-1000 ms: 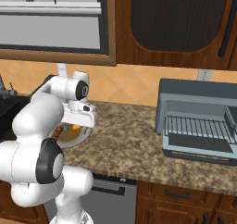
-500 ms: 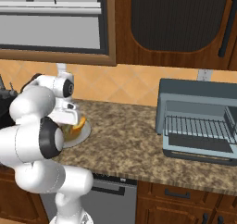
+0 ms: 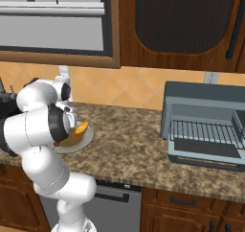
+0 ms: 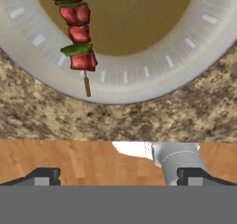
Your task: Pick up the kebab skewer and baguette bread, and place them inside the toaster oven. Close the toaster oven door and start by setting the timer.
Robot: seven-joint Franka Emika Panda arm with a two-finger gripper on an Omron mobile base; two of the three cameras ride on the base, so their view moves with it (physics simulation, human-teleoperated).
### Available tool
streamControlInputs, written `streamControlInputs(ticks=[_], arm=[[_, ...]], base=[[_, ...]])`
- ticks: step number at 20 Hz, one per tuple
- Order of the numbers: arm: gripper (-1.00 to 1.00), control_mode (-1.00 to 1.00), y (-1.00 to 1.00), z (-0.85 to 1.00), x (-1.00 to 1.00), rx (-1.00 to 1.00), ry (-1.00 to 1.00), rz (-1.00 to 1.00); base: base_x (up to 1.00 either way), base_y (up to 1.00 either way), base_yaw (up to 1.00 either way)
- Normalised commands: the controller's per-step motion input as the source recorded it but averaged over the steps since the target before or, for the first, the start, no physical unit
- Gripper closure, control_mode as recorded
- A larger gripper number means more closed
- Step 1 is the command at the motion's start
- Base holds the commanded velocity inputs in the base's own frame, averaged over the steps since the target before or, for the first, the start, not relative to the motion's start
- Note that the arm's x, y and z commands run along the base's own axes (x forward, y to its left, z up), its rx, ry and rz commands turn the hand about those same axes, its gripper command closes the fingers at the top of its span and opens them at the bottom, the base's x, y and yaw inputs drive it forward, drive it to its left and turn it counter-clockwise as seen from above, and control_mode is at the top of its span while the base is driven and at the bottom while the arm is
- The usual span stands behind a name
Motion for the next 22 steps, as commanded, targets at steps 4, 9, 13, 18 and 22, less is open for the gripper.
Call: streamControlInputs(ticks=[4, 9, 13, 18, 22], arm=[[-1.0, -1.0, 0.21, -0.44, 0.21, 0.0, -0.13, 0.0], [-1.0, -1.0, 0.03, -0.47, 0.0, 0.0, -0.29, 0.03], [-1.0, -1.0, 0.21, -0.17, 0.02, 0.0, -0.04, 0.0], [-1.0, -1.0, 0.26, 0.0, 0.11, 0.0, 0.0, 0.0], [-1.0, -1.0, 0.24, -0.08, 0.08, 0.0, 0.0, 0.0]], base=[[0.0, 0.0, 0.0], [0.0, 0.0, 0.0], [0.0, 0.0, 0.0], [0.0, 0.0, 0.0], [0.0, 0.0, 0.0]])
